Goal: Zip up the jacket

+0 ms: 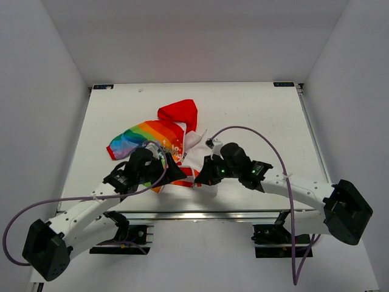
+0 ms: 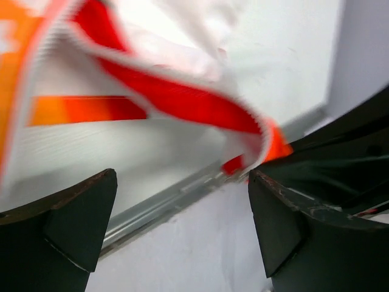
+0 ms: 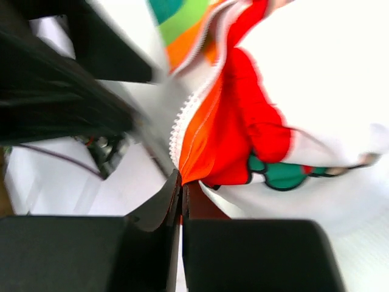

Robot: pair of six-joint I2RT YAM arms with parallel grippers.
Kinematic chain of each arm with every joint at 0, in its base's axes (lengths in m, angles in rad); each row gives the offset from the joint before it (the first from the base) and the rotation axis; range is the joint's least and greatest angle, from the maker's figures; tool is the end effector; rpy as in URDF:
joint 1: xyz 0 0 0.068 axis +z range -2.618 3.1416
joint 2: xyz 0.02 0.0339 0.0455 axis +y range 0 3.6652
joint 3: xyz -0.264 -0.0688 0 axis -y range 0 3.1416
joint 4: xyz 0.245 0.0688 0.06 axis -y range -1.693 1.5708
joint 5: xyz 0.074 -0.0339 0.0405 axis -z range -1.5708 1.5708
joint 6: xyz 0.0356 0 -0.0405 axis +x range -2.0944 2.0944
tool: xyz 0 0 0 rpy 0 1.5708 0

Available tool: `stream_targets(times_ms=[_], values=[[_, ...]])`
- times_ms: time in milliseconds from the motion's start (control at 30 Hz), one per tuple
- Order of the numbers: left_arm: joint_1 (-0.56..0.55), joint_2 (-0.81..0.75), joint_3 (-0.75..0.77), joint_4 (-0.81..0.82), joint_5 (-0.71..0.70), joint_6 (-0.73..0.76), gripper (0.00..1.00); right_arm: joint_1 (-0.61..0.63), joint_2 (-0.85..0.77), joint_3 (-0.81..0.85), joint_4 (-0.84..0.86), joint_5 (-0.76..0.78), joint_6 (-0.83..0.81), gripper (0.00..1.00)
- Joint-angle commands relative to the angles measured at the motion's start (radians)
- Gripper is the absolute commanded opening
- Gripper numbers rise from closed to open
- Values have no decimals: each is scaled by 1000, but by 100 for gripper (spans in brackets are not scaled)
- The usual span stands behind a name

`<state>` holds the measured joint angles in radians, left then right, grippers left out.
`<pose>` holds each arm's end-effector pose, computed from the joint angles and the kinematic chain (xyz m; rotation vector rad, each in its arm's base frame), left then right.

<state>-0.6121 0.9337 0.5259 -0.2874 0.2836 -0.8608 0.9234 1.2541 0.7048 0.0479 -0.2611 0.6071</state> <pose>0.1537 -0.1200 0.2143 -0.1428 2.4747 -1.0392 0.1574 0.2234 0.2355 -0.5341 2.2232 1.1511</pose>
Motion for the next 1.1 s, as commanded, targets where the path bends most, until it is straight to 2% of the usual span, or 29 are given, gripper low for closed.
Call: stream_targets(times_ms=[0, 33, 67, 200, 433, 700, 933, 1067], values=[[-5, -74, 80, -336, -240, -1, 98, -55, -36, -27, -48, 31, -23, 0], [-5, -73, 89, -379, -282, -13, 98, -63, -35, -25, -86, 37, -36, 0], [-5, -67, 101, -466, -384, -30, 98, -67, -33, -22, -101, 46, -47, 0], [-5, -3, 109, -547, -472, -81, 98, -84, 17, -2, -149, 123, -101, 0], [-3, 16, 121, -492, -500, -86, 98, -84, 238, 82, -148, 157, -116, 0], [0, 63, 121, -466, -512, -52, 98, -121, 412, 209, -201, 364, -107, 0], [0, 135, 190, -434, -528, 38, 98, -236, 507, 318, -160, 437, -193, 0], [0, 206, 229, -408, -543, 78, 98, -264, 490, 371, -181, 393, -289, 0]])
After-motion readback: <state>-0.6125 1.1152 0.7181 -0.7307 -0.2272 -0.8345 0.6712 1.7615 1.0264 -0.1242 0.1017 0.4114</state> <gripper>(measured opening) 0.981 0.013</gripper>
